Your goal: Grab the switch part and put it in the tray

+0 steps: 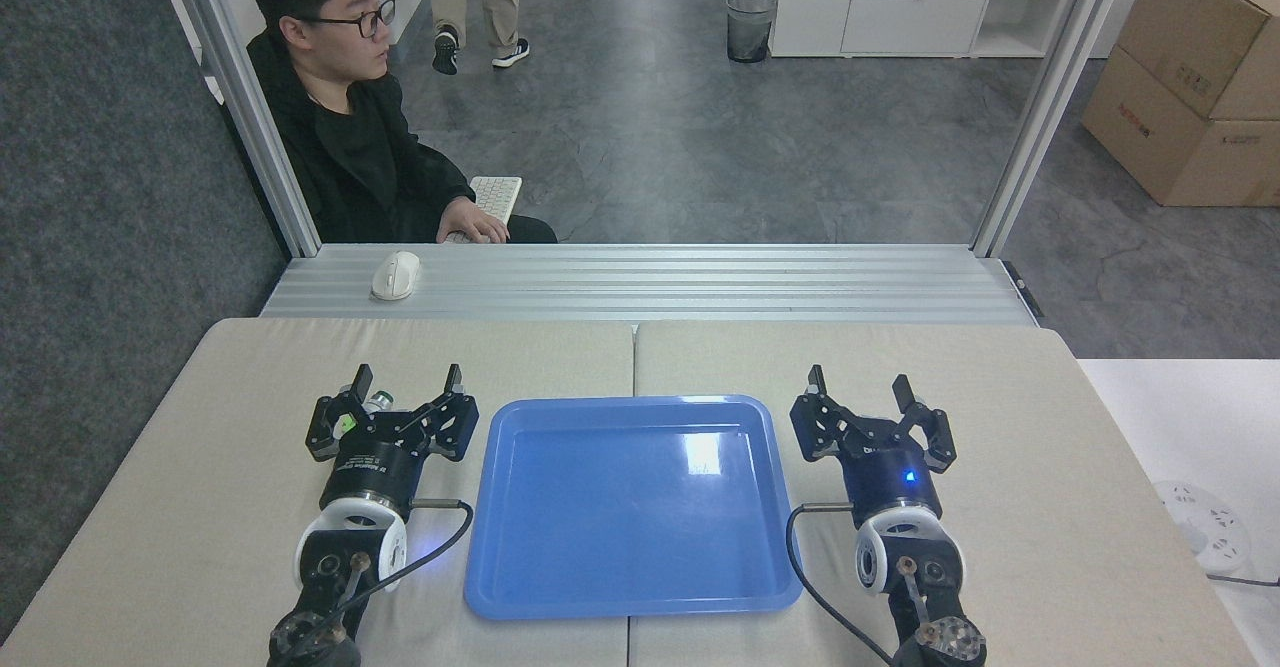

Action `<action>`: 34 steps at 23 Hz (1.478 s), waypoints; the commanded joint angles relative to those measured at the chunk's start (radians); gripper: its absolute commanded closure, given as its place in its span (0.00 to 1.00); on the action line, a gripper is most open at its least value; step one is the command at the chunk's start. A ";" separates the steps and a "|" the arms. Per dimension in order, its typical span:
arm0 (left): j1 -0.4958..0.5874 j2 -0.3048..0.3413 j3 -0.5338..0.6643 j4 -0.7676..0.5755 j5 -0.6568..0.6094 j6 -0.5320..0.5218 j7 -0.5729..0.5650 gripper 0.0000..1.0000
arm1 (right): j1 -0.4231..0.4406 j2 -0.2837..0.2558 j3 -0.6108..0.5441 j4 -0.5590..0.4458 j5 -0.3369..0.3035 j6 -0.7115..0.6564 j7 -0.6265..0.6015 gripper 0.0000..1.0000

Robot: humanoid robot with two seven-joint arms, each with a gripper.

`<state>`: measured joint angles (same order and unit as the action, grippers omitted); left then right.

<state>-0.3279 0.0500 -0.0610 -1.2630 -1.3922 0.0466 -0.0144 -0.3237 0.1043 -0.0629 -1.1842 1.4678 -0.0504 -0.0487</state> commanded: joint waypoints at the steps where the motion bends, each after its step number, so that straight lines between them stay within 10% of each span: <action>1: -0.002 0.001 0.001 0.001 -0.001 -0.001 0.001 0.00 | 0.000 0.000 0.000 0.000 0.000 0.000 0.000 0.00; 19: -0.005 0.002 0.001 0.013 0.001 -0.001 0.001 0.00 | 0.000 -0.001 0.000 0.000 -0.001 0.000 0.000 0.00; 34: -0.177 0.047 -0.007 0.436 0.001 -0.027 0.050 0.00 | 0.000 0.000 0.000 0.000 -0.001 0.000 0.000 0.00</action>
<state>-0.4493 0.0743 -0.0623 -1.0848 -1.3908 0.0236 0.0181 -0.3238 0.1040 -0.0631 -1.1843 1.4670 -0.0505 -0.0489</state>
